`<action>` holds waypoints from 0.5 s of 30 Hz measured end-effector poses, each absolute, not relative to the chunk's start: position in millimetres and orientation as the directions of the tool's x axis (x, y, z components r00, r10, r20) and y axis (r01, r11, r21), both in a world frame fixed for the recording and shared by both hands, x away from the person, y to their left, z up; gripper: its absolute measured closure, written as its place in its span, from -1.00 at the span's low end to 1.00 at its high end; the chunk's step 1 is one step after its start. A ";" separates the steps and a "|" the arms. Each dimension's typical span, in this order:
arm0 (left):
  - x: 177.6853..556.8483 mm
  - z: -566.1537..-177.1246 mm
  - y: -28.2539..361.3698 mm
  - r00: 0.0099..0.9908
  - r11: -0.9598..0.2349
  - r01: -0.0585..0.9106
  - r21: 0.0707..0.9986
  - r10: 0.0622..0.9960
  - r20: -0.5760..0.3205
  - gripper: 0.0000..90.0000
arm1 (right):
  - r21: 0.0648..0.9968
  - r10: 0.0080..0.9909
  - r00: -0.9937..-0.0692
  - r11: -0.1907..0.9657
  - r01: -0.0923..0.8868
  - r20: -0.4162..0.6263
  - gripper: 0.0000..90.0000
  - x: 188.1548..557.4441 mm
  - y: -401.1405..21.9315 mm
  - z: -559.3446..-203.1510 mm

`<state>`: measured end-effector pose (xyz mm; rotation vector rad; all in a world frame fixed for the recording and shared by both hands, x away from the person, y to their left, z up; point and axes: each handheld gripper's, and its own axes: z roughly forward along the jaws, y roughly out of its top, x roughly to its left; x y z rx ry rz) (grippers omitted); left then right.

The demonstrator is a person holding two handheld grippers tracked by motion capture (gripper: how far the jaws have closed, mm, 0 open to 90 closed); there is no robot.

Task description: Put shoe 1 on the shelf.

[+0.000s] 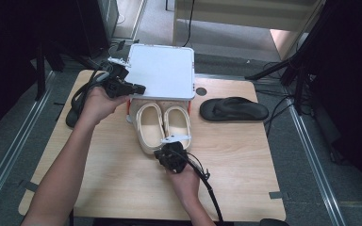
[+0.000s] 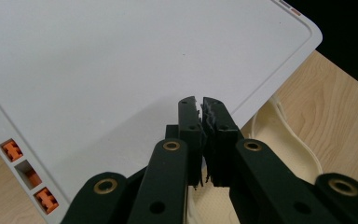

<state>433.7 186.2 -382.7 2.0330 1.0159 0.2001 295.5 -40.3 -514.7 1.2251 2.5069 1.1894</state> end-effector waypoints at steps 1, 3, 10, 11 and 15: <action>433.7 -382.7 186.2 0.660 -0.325 0.589 0.740 0.722 -0.208 0.94 | 0.688 0.708 -0.668 0.367 0.626 0.230 1.00 296.8 -38.6 -512.9; 433.8 -382.7 186.2 0.659 -0.325 0.590 0.739 0.723 -0.208 0.94 | 0.695 0.706 -0.671 0.364 0.620 0.229 1.00 299.8 -35.1 -510.5; 434.2 -382.5 186.6 0.658 -0.325 0.594 0.736 0.723 -0.212 0.94 | 0.685 0.712 -0.668 0.377 0.624 0.216 1.00 310.8 -20.9 -509.0; 434.2 -382.5 186.6 0.658 -0.324 0.594 0.736 0.723 -0.213 0.94 | 0.680 0.716 -0.664 0.378 0.628 0.215 1.00 312.5 -19.4 -509.0; 434.2 -382.5 186.6 0.658 -0.324 0.595 0.736 0.722 -0.213 0.94 | 0.680 0.728 -0.651 0.366 0.635 0.216 1.00 322.1 -13.8 -509.4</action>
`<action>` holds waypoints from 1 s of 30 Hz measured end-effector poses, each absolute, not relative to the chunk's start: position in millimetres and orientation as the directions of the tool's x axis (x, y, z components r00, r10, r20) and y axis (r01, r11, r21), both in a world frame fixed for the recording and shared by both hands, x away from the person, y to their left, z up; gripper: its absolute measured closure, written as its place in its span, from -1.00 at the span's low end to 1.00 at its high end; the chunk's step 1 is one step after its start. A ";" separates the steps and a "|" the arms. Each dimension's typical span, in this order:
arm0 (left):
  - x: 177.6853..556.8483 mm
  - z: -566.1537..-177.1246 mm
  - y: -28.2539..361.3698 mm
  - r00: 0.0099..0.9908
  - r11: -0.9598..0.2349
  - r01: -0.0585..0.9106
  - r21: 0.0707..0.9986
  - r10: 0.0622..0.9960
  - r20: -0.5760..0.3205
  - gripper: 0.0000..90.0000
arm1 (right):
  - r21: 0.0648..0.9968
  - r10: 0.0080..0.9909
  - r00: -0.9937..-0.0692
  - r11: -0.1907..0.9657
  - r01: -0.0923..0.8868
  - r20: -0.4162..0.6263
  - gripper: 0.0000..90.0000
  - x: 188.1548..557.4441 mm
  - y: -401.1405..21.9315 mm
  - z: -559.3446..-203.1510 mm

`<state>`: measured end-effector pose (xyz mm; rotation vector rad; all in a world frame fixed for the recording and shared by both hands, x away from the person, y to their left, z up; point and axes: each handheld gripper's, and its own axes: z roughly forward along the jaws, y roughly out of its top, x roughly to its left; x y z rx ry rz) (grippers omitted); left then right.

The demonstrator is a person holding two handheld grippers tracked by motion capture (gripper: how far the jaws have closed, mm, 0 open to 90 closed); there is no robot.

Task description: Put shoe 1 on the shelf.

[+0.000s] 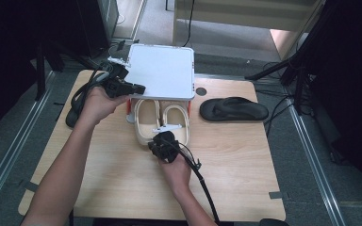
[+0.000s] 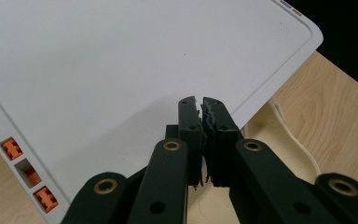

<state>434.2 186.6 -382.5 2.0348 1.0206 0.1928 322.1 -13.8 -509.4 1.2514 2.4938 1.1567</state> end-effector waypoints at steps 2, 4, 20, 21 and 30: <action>434.3 -382.5 186.8 0.657 -0.323 0.596 0.736 0.722 -0.215 0.94 | 0.676 0.728 -0.647 0.362 0.642 0.225 1.00 327.6 -11.2 -510.5; 434.4 -382.4 187.0 0.657 -0.323 0.596 0.735 0.722 -0.216 0.94 | 0.670 0.738 -0.636 0.357 0.651 0.225 1.00 332.6 -8.5 -511.2; 434.3 -382.6 186.8 0.657 -0.322 0.595 0.736 0.722 -0.215 0.94 | 0.701 0.786 -0.598 0.336 0.629 0.160 1.00 360.9 17.7 -513.7; 434.4 -382.5 187.1 0.659 -0.323 0.596 0.735 0.721 -0.217 0.94 | 0.702 0.791 -0.590 0.328 0.632 0.160 1.00 363.3 19.5 -513.9; 434.4 -382.8 187.3 0.657 -0.320 0.595 0.737 0.722 -0.218 0.94 | 0.727 0.821 -0.555 0.299 0.618 0.134 0.97 378.9 30.2 -516.0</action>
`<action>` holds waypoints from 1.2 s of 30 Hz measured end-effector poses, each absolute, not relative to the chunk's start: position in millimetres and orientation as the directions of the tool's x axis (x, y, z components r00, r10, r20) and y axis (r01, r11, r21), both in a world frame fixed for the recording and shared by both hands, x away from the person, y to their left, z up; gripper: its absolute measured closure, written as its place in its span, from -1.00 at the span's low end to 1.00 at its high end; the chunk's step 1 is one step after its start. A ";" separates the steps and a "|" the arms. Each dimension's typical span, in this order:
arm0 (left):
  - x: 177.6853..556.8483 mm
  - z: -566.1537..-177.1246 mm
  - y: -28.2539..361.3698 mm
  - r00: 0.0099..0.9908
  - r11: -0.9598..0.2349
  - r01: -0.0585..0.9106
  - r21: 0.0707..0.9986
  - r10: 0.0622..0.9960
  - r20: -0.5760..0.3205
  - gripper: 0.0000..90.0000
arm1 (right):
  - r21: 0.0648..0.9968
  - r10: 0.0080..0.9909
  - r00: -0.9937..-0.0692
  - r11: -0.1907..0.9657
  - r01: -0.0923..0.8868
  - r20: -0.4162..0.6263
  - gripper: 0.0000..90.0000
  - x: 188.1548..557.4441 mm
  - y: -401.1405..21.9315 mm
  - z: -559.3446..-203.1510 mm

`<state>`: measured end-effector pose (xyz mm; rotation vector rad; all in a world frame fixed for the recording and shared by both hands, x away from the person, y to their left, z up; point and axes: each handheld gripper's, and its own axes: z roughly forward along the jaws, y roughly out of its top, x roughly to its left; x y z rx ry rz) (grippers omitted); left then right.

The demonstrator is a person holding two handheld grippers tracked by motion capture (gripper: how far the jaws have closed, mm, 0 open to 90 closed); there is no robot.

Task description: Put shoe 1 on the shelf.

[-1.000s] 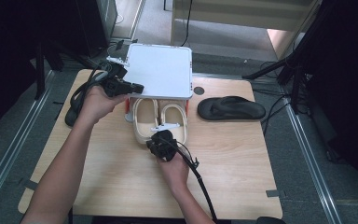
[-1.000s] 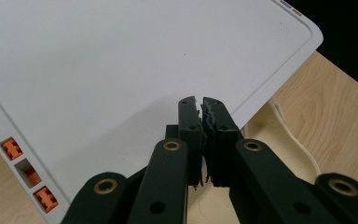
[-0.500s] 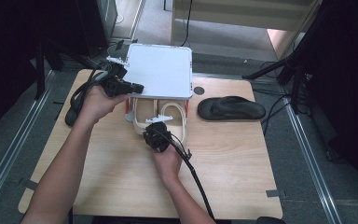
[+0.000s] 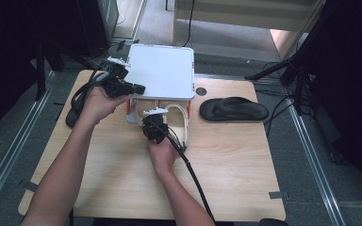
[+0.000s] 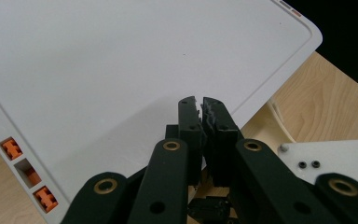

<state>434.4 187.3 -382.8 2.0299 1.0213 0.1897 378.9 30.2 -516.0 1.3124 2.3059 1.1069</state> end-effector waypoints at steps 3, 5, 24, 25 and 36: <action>434.7 -382.9 187.8 0.658 -0.319 0.595 0.737 0.720 -0.219 0.94 | 0.733 0.821 -0.555 0.295 0.613 0.134 0.99 379.4 32.8 -517.1; 434.8 -383.0 187.9 0.659 -0.319 0.595 0.737 0.719 -0.220 0.94 | 0.736 0.809 -0.569 0.293 0.610 0.150 1.00 377.6 33.0 -515.7; 435.5 -383.3 189.2 0.655 -0.311 0.600 0.737 0.720 -0.229 0.93 | 0.763 0.714 -0.668 0.307 0.569 0.211 1.00 328.2 -14.4 -483.9; 435.6 -383.4 189.3 0.655 -0.311 0.600 0.737 0.720 -0.230 0.93 | 0.764 0.710 -0.669 0.302 0.570 0.218 1.00 326.0 -17.9 -483.9; 435.0 -383.1 188.5 0.654 -0.313 0.600 0.736 0.722 -0.226 0.93 | 0.747 0.706 -0.668 0.308 0.589 0.235 1.00 302.3 -54.2 -489.8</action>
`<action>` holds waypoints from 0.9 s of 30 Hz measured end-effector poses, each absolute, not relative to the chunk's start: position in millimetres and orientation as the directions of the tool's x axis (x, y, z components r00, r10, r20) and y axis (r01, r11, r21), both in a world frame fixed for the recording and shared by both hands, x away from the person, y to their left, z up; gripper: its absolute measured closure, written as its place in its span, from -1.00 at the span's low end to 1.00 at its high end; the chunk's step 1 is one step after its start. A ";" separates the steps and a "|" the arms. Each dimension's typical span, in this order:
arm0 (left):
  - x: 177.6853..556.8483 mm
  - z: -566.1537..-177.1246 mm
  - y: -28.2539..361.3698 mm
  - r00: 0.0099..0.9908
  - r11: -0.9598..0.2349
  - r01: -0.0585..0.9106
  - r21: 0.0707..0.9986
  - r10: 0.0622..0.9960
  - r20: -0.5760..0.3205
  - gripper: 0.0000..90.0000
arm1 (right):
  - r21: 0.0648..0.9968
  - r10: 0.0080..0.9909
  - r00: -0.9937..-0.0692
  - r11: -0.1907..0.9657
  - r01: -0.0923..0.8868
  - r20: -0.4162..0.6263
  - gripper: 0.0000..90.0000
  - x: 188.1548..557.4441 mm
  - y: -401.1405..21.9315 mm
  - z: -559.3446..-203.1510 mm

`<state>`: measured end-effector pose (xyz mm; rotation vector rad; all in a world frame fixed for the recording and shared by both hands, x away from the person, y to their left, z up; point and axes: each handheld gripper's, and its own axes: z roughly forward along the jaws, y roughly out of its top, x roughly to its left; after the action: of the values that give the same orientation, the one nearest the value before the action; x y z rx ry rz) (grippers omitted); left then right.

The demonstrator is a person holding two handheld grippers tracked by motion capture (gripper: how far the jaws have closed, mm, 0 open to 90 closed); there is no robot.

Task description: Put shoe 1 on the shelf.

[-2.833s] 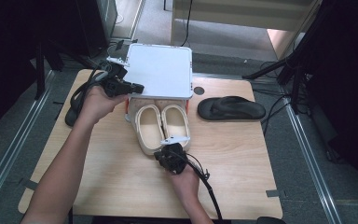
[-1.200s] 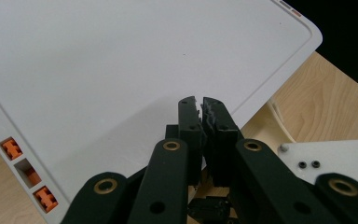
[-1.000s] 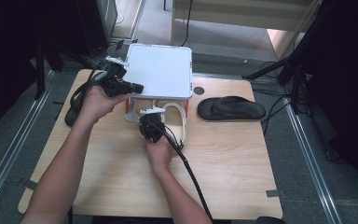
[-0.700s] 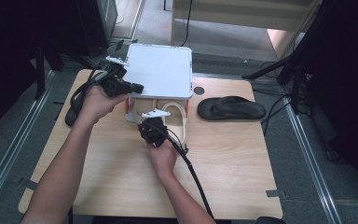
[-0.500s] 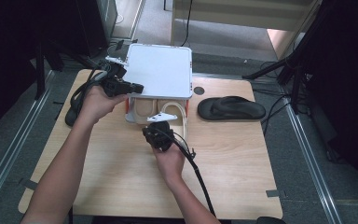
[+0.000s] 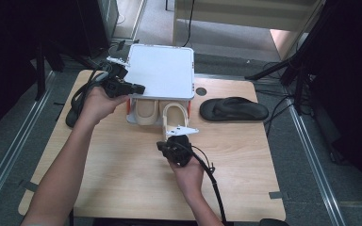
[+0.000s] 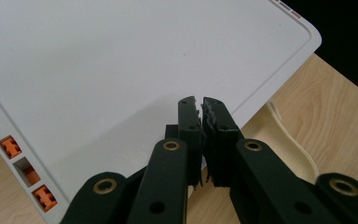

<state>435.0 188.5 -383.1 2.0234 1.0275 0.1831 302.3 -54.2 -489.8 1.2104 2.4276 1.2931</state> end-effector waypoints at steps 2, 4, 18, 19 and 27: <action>435.1 -383.1 189.0 0.654 -0.313 0.600 0.737 0.722 -0.226 0.93 | 0.745 0.712 -0.663 0.307 0.592 0.233 1.00 298.5 -61.4 -491.1; 435.2 -383.2 189.2 0.654 -0.312 0.600 0.737 0.722 -0.227 0.93 | 0.749 0.713 -0.663 0.307 0.587 0.227 1.00 294.3 -69.2 -493.2; 435.0 -383.3 188.9 0.653 -0.311 0.600 0.737 0.723 -0.226 0.93 | 0.732 0.752 -0.626 0.307 0.608 0.205 1.00 285.5 -102.1 -504.9; 435.0 -383.2 188.9 0.652 -0.311 0.600 0.737 0.723 -0.226 0.93 | 0.730 0.756 -0.624 0.311 0.608 0.198 1.00 285.5 -104.3 -505.5; 434.9 -383.1 188.5 0.653 -0.312 0.601 0.736 0.723 -0.227 0.93 | 0.715 0.775 -0.606 0.319 0.622 0.181 1.00 286.1 -115.8 -507.4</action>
<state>434.9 188.5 -383.1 2.0231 1.0286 0.1819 286.1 -115.8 -507.4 1.2821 2.3858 1.1575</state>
